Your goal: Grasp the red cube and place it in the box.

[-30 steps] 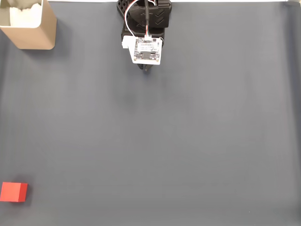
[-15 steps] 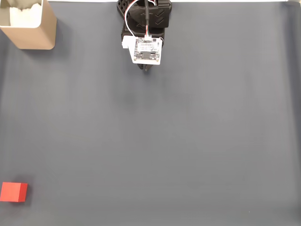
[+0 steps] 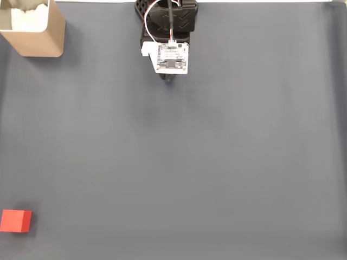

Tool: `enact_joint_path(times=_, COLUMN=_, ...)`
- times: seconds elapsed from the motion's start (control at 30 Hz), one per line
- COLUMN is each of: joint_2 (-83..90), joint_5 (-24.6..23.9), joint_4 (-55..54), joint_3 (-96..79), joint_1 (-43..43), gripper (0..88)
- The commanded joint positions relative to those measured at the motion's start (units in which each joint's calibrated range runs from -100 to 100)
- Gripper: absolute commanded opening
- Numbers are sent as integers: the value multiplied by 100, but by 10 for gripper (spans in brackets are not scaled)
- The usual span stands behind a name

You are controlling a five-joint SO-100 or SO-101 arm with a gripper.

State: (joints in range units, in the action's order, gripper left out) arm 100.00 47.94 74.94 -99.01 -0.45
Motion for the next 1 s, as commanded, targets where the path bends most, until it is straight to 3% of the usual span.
enact_joint_path(times=0.0, joint_2=-9, joint_5=88, joint_4=88, joint_3=-81, joint_1=-76, gripper=0)
enact_joint_path(times=0.43, joint_2=-26, joint_5=239, joint_4=63, joint_3=-81, joint_1=-140, gripper=0)
enact_joint_path(times=0.97, joint_2=-1023, joint_5=352, joint_4=-986, joint_3=1105, joint_1=-183, gripper=0)
